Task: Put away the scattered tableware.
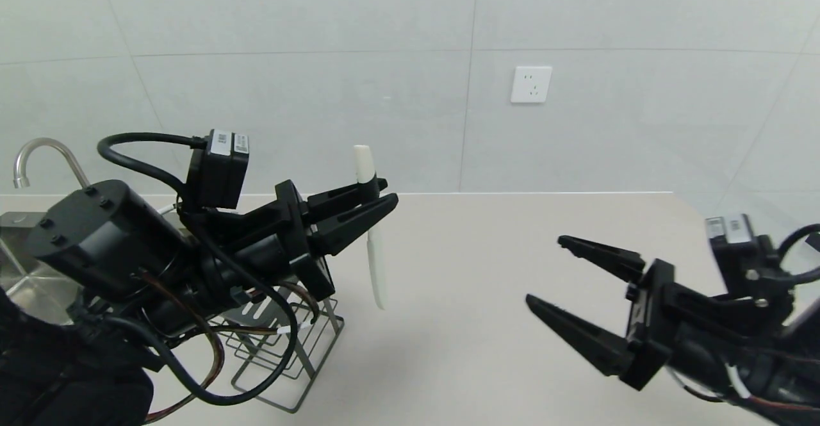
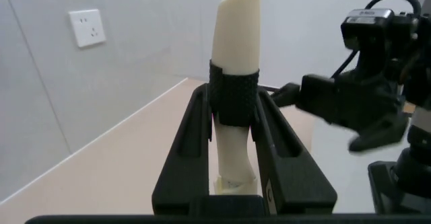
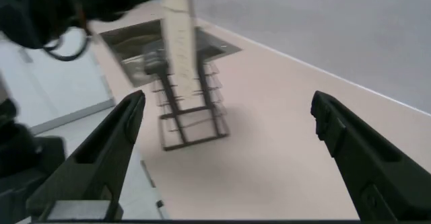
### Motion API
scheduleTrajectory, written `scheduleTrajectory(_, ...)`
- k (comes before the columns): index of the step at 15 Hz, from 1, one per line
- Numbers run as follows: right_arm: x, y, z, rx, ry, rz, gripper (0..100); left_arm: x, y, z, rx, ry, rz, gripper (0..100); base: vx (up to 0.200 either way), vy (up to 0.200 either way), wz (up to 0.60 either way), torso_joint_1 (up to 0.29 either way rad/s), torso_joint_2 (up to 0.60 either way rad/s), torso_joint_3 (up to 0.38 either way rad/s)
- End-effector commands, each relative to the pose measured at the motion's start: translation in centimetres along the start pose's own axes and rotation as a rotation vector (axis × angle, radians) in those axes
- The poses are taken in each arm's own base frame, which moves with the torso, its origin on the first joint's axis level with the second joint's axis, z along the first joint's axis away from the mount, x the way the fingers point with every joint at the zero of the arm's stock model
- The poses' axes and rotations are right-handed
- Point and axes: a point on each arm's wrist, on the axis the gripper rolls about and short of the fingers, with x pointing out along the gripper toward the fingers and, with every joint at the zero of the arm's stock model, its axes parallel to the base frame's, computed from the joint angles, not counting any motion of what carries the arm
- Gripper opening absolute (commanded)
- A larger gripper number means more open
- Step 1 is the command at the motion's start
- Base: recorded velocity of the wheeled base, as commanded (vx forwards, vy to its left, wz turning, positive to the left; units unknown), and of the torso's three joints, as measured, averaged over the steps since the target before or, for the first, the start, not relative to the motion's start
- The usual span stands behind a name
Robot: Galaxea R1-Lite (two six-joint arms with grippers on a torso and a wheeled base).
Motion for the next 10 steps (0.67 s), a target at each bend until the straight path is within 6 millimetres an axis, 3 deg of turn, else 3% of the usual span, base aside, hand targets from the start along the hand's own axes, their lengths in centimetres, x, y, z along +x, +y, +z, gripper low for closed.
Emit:
scheduleTrajectory(1,-5.1,-0.9,1.9,-0.046,-0.102,-0.155,100,-1.2,-0.9,1.3,0.017,-0.027,0.007,0,0.0,0.0,0.0,0.0,0.0,0.0)
scheduleTrajectory(5,-10.4,-0.3,4.6,-0.143,-0.23,-0.349,100,-3.5,-2.4,2.6,0.029,-0.047,0.031,0,0.0,0.0,0.0,0.0,0.0,0.0)
scheduleTrajectory(6,-10.7,-0.2,4.6,-0.145,-0.232,-0.358,100,-3.6,-2.5,2.8,0.032,-0.052,0.031,0,0.0,0.0,0.0,0.0,0.0,0.0)
scheduleTrajectory(10,-15.1,2.3,4.3,-0.19,-0.259,-0.513,100,-5.8,-3.9,3.8,0.047,-0.075,0.039,0,0.0,0.0,0.0,0.0,0.0,0.0)
